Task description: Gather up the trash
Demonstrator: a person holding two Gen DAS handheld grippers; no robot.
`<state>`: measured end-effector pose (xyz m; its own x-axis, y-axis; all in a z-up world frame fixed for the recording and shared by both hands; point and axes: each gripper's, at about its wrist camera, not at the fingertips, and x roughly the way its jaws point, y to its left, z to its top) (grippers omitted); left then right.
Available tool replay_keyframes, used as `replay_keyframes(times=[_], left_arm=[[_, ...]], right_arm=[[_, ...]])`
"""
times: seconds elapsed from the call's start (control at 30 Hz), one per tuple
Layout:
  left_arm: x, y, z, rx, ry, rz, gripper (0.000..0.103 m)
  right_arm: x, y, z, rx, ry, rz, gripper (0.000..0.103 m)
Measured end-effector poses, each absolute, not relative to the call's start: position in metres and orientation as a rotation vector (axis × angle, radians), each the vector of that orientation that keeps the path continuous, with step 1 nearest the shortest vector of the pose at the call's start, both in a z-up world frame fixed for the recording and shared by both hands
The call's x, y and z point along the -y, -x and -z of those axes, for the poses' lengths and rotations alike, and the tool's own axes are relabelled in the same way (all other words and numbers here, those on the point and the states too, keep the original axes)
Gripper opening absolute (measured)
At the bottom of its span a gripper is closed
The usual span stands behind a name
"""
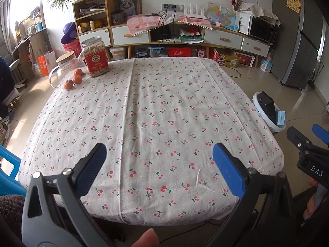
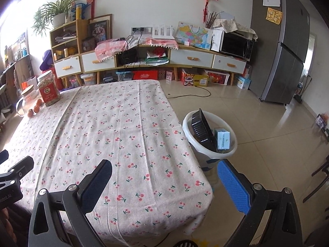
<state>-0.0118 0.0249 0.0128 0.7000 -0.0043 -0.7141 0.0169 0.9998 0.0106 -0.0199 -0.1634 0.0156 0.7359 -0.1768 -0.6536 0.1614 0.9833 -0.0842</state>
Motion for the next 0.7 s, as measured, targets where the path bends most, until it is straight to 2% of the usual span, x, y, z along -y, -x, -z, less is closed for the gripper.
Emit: replay_keyframes(times=[0.7], left_arm=[[-0.0276, 0.0117, -0.0143, -0.798, 0.01, 0.02, 0.103]], right_arm=[[0.1644, 0.0205, -0.0123, -0.716, 0.019, 0.192, 0.103]])
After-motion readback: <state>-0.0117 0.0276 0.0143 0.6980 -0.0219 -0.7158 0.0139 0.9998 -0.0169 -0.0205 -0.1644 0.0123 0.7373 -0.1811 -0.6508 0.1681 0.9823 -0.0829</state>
